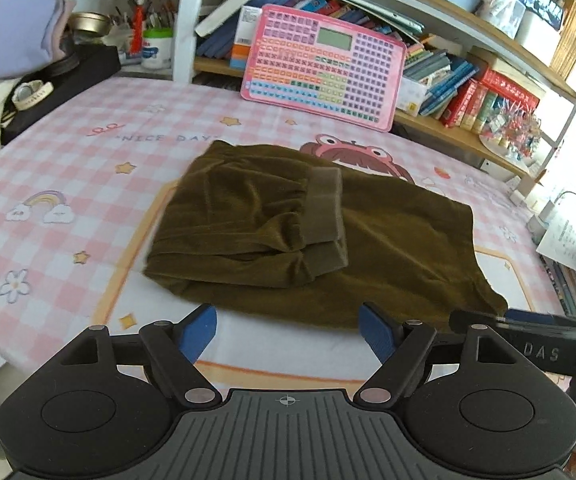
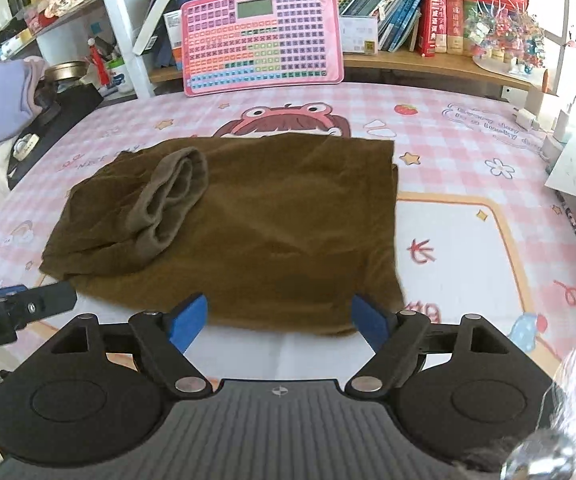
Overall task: Fold clothes
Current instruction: 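Move both open grippers back above the folded trousers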
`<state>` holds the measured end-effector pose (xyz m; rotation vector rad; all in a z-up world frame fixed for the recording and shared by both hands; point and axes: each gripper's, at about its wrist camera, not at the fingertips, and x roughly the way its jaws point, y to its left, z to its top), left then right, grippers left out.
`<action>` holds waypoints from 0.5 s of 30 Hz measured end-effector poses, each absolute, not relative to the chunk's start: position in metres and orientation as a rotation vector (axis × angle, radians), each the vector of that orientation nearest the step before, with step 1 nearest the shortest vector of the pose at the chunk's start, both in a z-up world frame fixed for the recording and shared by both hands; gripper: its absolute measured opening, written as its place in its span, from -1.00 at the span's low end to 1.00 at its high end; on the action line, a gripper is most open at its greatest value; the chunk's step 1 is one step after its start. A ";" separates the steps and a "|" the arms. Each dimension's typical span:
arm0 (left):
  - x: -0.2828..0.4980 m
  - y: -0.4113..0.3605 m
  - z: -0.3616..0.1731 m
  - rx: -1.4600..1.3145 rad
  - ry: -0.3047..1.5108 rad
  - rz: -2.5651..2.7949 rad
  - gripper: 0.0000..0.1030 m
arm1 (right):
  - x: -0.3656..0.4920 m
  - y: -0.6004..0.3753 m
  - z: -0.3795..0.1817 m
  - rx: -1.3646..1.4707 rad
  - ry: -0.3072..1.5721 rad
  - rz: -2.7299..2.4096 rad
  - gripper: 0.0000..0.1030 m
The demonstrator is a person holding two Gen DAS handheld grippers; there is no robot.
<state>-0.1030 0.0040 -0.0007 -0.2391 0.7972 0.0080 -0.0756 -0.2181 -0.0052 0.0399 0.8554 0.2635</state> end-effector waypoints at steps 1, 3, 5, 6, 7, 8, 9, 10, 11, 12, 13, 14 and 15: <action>-0.107 0.009 0.000 -0.243 0.795 0.010 0.60 | -0.081 -0.214 -0.005 0.036 0.855 0.264 0.53; -0.114 0.016 0.000 -0.244 0.795 0.007 0.61 | -0.091 -0.205 -0.004 0.027 0.853 0.265 0.53; -0.122 0.022 -0.001 -0.242 0.796 -0.004 0.61 | -0.101 -0.197 -0.003 0.021 0.850 0.259 0.54; -0.126 0.024 -0.001 -0.241 0.796 -0.009 0.61 | -0.106 -0.194 -0.003 0.018 0.850 0.255 0.54; -0.130 0.027 -0.001 -0.241 0.795 -0.015 0.61 | -0.112 -0.191 -0.002 0.014 0.851 0.252 0.54; -0.135 0.030 -0.002 -0.243 0.793 -0.019 0.61 | -0.118 -0.188 -0.002 0.010 0.853 0.249 0.54; -0.138 0.033 -0.002 -0.247 0.792 -0.023 0.61 | -0.123 -0.185 -0.003 0.006 0.854 0.247 0.54; -0.141 0.035 -0.003 -0.251 0.791 -0.027 0.61 | -0.129 -0.182 -0.003 0.000 0.857 0.244 0.54; -0.144 0.037 -0.005 -0.257 0.792 -0.032 0.61 | -0.135 -0.180 -0.003 -0.007 0.862 0.243 0.54; -0.146 0.038 -0.006 -0.263 0.795 -0.038 0.61 | -0.141 -0.178 -0.004 -0.015 0.867 0.241 0.54; -0.148 0.039 -0.008 -0.268 0.800 -0.046 0.61 | -0.146 -0.177 -0.004 -0.021 0.872 0.236 0.54; -0.150 0.039 -0.010 -0.273 0.805 -0.054 0.61 | -0.149 -0.178 -0.004 -0.022 0.874 0.228 0.54; -0.151 0.038 -0.012 -0.276 0.810 -0.062 0.61 | -0.151 -0.179 -0.005 -0.021 0.877 0.218 0.54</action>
